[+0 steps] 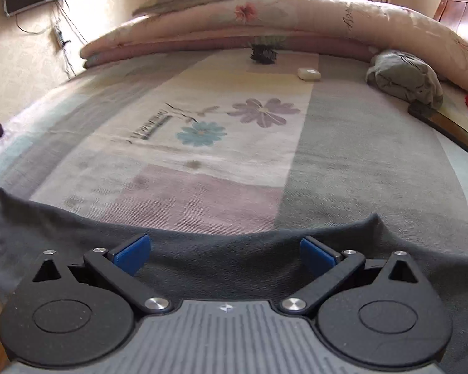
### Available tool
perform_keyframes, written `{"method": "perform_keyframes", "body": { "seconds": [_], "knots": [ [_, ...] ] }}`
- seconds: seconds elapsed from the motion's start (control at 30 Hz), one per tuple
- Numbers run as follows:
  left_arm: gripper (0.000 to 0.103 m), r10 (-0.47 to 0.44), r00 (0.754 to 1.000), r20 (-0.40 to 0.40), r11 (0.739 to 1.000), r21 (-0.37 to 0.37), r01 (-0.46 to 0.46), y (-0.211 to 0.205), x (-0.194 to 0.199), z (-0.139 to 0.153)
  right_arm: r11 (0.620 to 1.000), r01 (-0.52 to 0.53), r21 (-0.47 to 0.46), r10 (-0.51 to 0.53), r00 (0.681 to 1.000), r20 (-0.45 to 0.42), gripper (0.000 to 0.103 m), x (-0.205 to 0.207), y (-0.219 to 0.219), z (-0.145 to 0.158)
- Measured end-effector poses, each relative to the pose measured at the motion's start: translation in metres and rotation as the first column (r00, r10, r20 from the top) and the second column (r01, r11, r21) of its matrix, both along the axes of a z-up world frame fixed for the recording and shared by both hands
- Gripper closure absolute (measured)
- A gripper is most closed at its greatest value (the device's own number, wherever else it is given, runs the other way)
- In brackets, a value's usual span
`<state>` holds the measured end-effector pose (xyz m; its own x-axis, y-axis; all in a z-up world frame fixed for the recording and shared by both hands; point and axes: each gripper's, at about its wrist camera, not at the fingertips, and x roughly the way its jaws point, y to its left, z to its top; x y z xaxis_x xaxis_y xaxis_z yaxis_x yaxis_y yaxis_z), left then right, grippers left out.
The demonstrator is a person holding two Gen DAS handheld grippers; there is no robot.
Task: Fold clothes
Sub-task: 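Lift the held grey leg end up off the bed with the left gripper, then carry the held leg end over onto the sweatpants body with the left gripper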
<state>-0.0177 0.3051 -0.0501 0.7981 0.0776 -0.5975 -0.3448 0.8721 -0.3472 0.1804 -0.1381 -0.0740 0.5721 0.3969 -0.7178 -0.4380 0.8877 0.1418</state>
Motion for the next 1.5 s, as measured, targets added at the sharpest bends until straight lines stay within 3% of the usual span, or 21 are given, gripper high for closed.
{"method": "perform_keyframes", "body": {
  "seconds": [0.13,0.23,0.43,0.57,0.73,0.87,1.0,1.1,1.3,1.5],
  "knots": [
    [0.095,0.004,1.0,0.015,1.0,-0.002,-0.004,-0.003,-0.005,0.004,1.0,0.008,-0.016,-0.008,1.0,-0.008,0.0,-0.003,-0.003,0.0],
    [0.095,-0.006,0.999,0.032,1.0,0.007,0.005,-0.007,-0.007,0.011,0.999,0.015,-0.047,-0.016,1.0,-0.015,0.0,-0.029,-0.006,0.012],
    [0.095,-0.043,0.997,0.057,0.998,0.047,0.04,-0.019,-0.002,0.024,0.994,0.009,-0.106,-0.016,0.998,-0.063,0.0,-0.083,-0.014,0.002],
    [0.095,-0.062,0.995,0.078,0.997,0.055,0.058,-0.028,-0.002,0.031,0.994,0.01,-0.113,-0.015,0.999,-0.043,0.0,-0.105,-0.019,0.002],
    [0.095,-0.086,0.991,0.101,0.995,0.066,0.079,-0.039,-0.002,0.039,0.999,-0.03,-0.012,0.03,0.998,-0.055,0.0,-0.113,-0.017,0.021],
    [0.095,-0.096,0.989,0.11,0.994,0.063,0.089,-0.042,-0.002,0.042,0.989,-0.127,0.07,0.131,0.99,-0.047,0.0,-0.115,0.008,0.034],
    [0.095,-0.11,0.986,0.127,0.993,0.059,0.103,-0.044,-0.005,0.047,0.935,-0.275,0.226,0.301,0.949,-0.092,0.0,-0.117,0.047,0.041],
    [0.095,-0.123,0.983,0.139,0.992,0.055,0.117,-0.046,-0.007,0.048,0.867,-0.398,0.299,0.437,0.896,-0.076,0.0,-0.12,0.092,0.046],
    [0.095,-0.15,0.977,0.153,0.989,0.039,0.146,-0.045,-0.008,0.047,0.766,-0.559,0.317,0.606,0.792,-0.071,0.0,-0.132,0.173,0.032],
    [0.095,-0.172,0.969,0.179,0.985,0.006,0.174,-0.04,-0.012,0.044,0.761,-0.575,0.299,0.638,0.746,-0.19,0.0,-0.139,0.213,0.001]
  ]
}}
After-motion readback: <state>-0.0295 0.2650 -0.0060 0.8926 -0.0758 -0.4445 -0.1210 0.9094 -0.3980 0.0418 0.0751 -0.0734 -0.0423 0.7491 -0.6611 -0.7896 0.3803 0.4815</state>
